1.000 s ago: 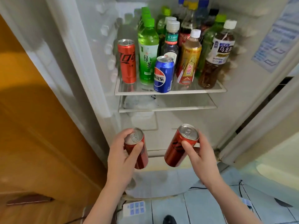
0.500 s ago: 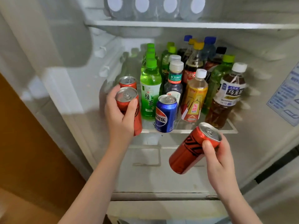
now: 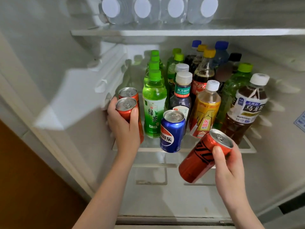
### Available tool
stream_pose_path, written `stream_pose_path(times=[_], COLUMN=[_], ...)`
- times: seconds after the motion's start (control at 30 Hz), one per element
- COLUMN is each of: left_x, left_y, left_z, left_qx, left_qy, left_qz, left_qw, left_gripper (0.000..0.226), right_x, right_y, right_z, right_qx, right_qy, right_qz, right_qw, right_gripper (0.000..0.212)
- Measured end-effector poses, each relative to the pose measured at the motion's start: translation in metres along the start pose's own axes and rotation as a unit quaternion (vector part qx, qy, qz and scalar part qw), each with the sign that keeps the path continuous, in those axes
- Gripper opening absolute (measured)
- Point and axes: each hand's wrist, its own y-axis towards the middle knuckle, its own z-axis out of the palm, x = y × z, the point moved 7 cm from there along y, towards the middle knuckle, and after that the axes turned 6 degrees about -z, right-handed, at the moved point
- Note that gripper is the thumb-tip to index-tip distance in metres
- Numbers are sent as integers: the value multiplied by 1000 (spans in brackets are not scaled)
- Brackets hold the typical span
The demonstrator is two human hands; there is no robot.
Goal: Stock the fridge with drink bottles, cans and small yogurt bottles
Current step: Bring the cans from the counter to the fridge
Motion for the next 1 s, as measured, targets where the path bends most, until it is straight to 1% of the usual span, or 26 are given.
stream_pose_path(times=[0.1, 0.2, 0.27, 0.33, 0.4, 0.47, 0.53, 0.57, 0.6, 0.63, 0.67, 0.7, 0.73, 0.77, 0.8, 0.87, 1.0], left_x=[-2, 0, 3, 8, 8, 3, -8, -15, -22, -27, -29, -30, -30, -28, -28, -28, -25], left_y=[-4, -5, -4, -2, -5, -17, -38, -51, -65, -79, -94, -109, -123, -131, -135, -132, -118], left_z=[4, 9, 11, 11, 9, -1, -16, -22, -24, -23, -19, -14, -11, -9, -9, -10, -17], left_qx=[-14, -16, -16, -12, 3, 14, 26, 53, 102, 173, 254, 331, 390, 421, 428, 418, 379], left_qy=[3, -9, -11, -14, -30, -43, -32, -22, -16, -12, -11, -17, -25, -28, -26, -20, -28], left_qz=[24, 39, 56, 51, 34, 48, 76, 89, 97, 85, 53, 13, -23, -45, -53, -60, -38], left_qw=[1000, 999, 998, 999, 999, 998, 996, 994, 990, 981, 966, 943, 920, 906, 902, 906, 924], left_gripper=[67, 64, 63, 68, 71, 63, 46, 40, 35, 33, 35, 40, 48, 57, 66, 77, 71], right_x=[0, 1, 4, 10, 13, 16, 22, 25, 27, 29, 31, 34, 38, 42, 45, 49, 54], right_y=[2, 2, 2, 2, 2, 1, -1, -3, -5, -7, -9, -10, -12, -14, -15, -17, -21], right_z=[3, 4, 4, 4, 5, 7, 12, 16, 20, 23, 28, 32, 37, 42, 48, 59, 80], right_qx=[-4, -7, -13, -12, -6, 3, 23, 35, 46, 57, 68, 83, 98, 114, 128, 148, 204], right_qy=[7, 7, 9, 9, 14, 19, 18, 18, 21, 26, 31, 36, 37, 35, 31, 21, 15], right_qz=[4, 2, -1, -12, -19, -20, -31, -35, -36, -35, -35, -37, -40, -41, -39, -29, -19], right_qw=[1000, 1000, 1000, 1000, 1000, 1000, 999, 999, 998, 997, 997, 995, 994, 992, 991, 988, 979], right_gripper=[33, 34, 31, 30, 34, 34, 32, 33, 34, 36, 37, 37, 36, 35, 35, 37, 43])
